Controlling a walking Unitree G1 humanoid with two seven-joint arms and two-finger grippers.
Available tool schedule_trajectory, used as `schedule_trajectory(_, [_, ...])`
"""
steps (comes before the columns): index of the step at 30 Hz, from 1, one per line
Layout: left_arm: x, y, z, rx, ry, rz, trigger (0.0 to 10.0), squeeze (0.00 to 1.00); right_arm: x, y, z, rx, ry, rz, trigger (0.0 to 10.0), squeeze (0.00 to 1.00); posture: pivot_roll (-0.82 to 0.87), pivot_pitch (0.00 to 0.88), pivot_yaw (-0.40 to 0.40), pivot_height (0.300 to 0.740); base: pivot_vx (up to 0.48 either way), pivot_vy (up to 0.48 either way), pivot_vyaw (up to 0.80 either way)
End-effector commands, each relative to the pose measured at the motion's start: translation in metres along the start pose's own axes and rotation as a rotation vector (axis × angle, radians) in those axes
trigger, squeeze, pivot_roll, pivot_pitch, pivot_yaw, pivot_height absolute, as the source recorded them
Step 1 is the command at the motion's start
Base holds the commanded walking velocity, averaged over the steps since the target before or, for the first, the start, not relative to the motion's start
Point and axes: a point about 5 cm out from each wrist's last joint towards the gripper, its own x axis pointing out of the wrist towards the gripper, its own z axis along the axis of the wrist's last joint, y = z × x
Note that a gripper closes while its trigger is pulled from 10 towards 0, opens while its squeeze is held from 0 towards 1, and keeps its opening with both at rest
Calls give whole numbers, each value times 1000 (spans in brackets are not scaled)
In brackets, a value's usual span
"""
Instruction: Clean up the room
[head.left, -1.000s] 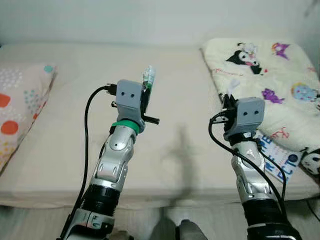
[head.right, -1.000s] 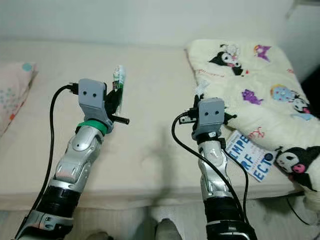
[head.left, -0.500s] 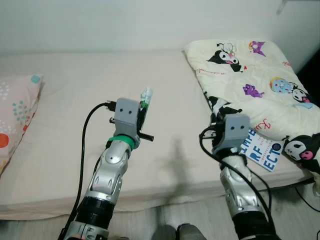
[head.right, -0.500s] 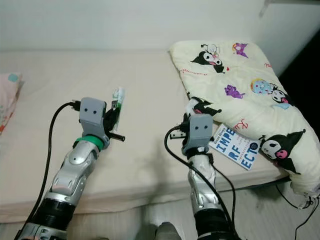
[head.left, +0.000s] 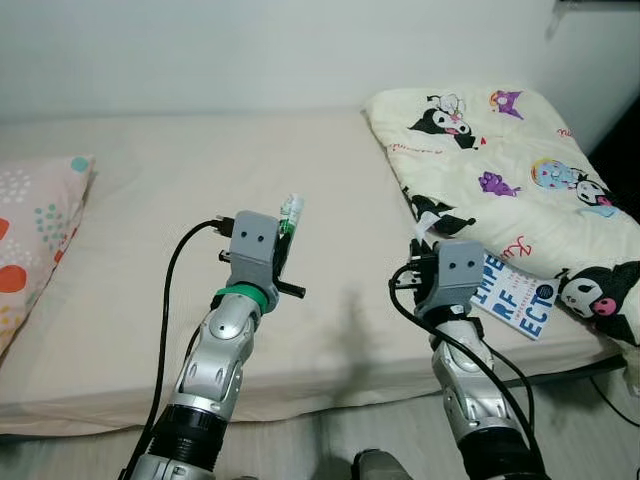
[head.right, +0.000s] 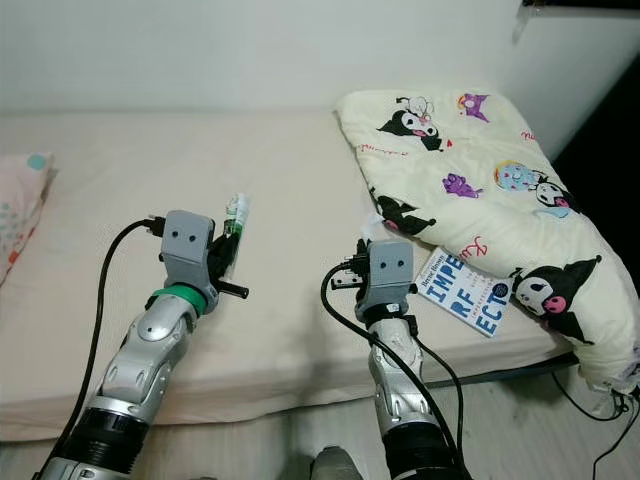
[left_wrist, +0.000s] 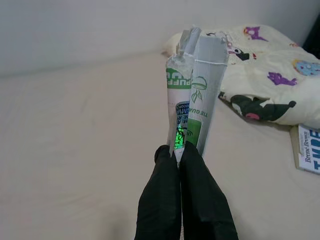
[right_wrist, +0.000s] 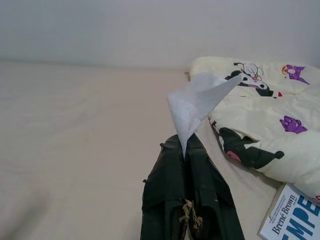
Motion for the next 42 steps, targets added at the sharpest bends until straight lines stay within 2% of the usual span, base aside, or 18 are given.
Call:
schedule_trajectory(1, [-1,0,-5,11,16,0,10000,0,-1,1,-3,7,8,-5,10000,0,-53,20,16,740,0,0,0])
schedule_trajectory(15, [-2,5,-8,20,13,16,10000,0,-2,6,-6,17,11,15,10000,0,-50,17,20,740,0,0,0])
schedule_trajectory(42, [-1,4,-9,13,14,14,10000,0,-1,11,-7,33,11,38,10000,0,-46,16,21,740,0,0,0])
